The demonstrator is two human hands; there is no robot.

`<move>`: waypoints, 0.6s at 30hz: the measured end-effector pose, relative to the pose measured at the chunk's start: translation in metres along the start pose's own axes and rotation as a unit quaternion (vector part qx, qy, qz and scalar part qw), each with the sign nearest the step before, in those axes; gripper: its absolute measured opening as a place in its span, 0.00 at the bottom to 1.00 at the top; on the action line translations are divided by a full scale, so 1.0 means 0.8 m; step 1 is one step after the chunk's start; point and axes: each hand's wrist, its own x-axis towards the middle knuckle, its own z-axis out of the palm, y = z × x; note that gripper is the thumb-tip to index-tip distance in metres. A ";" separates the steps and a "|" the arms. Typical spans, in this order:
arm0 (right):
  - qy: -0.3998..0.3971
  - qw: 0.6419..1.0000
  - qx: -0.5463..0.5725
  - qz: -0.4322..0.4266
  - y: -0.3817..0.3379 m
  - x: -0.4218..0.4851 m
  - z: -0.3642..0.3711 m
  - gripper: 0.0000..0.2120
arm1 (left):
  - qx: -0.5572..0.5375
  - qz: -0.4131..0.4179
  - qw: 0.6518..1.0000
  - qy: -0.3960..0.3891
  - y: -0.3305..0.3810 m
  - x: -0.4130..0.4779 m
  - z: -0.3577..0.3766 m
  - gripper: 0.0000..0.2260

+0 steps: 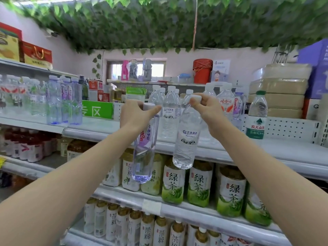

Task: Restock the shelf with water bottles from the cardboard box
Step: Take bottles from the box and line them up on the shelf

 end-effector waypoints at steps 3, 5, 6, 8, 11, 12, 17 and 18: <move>0.017 1.000 -0.010 -0.008 -0.004 0.015 0.009 0.10 | -0.029 0.007 1.000 0.002 -0.008 0.012 0.002 0.20; 0.039 0.999 -0.008 -0.014 -0.007 0.025 0.015 0.10 | -0.042 0.022 0.999 -0.011 -0.007 0.022 0.003 0.22; 0.048 0.999 -0.006 -0.012 -0.008 0.031 0.017 0.09 | -0.045 0.032 0.998 -0.018 -0.006 0.027 0.003 0.22; 0.056 0.998 -0.011 -0.005 -0.008 0.041 0.023 0.08 | -0.057 0.043 0.997 -0.030 -0.006 0.038 0.004 0.20; 0.063 0.998 -0.024 -0.019 -0.009 0.061 0.028 0.08 | -0.088 0.052 0.994 -0.032 -0.005 0.057 0.002 0.16; 0.067 0.997 -0.026 -0.025 -0.010 0.068 0.029 0.09 | -0.102 0.056 0.993 -0.029 -0.004 0.064 0.001 0.14; 0.078 0.996 -0.031 -0.041 -0.016 0.099 0.035 0.06 | -0.110 0.075 0.991 -0.001 -0.007 0.091 -0.003 0.21; 0.075 0.996 -0.035 -0.045 -0.015 0.104 0.037 0.06 | -0.111 0.082 0.990 -0.002 -0.008 0.094 -0.004 0.21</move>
